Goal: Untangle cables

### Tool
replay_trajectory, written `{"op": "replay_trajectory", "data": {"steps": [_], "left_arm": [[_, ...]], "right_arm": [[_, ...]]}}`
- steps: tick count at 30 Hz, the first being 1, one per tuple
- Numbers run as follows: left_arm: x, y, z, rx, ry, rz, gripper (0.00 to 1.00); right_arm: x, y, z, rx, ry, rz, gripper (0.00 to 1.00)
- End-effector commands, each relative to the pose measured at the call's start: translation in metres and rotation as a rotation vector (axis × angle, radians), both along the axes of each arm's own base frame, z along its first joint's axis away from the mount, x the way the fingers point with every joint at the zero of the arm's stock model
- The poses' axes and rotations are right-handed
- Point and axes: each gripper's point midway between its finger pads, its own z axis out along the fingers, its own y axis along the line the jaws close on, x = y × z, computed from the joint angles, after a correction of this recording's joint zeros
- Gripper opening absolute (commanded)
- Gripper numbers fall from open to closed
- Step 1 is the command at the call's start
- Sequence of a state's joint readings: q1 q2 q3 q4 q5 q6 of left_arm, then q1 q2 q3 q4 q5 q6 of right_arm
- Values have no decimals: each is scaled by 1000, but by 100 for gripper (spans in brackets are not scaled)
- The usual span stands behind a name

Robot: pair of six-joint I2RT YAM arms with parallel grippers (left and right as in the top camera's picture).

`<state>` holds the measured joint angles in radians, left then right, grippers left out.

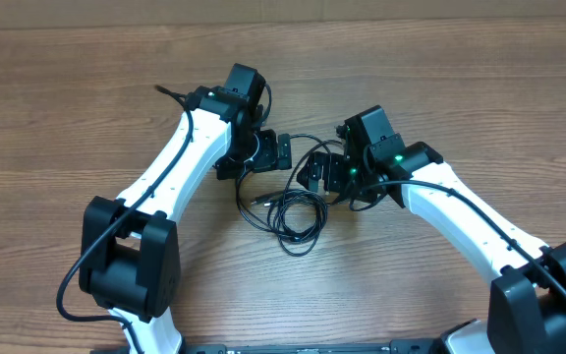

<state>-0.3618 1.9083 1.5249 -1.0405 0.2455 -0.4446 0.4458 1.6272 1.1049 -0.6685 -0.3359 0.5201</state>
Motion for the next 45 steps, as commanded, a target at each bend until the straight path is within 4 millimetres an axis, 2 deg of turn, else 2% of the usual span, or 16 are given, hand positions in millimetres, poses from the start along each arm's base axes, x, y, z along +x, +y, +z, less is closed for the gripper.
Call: {"op": "replay_trajectory", "data": {"steps": [1, 21, 25, 32, 35, 41, 42, 44, 45], "left_arm": [[5, -1, 12, -4, -39, -2, 100], [5, -1, 12, -4, -40, -2, 100], [5, -1, 12, -4, -40, -2, 100], [5, -1, 12, -5, -40, -2, 100], [5, -1, 12, -4, -40, -2, 100], [5, -1, 12, -5, -40, -2, 100], [6, -1, 12, -6, -43, -2, 99], [10, -4, 14, -19, -62, -3, 100], [9, -4, 13, -20, -57, -5, 94]], "right_arm": [[4, 1, 3, 3, -11, -2, 100], [4, 1, 3, 3, -13, -2, 100], [15, 3, 7, 8, -61, -10, 100], [17, 4, 8, 14, -73, -10, 100], [27, 9, 15, 37, -121, -11, 100], [28, 9, 15, 39, -124, -11, 100], [27, 9, 15, 39, -124, -10, 94], [27, 9, 15, 38, -123, -10, 70], [27, 9, 15, 38, -123, -11, 60]]}}
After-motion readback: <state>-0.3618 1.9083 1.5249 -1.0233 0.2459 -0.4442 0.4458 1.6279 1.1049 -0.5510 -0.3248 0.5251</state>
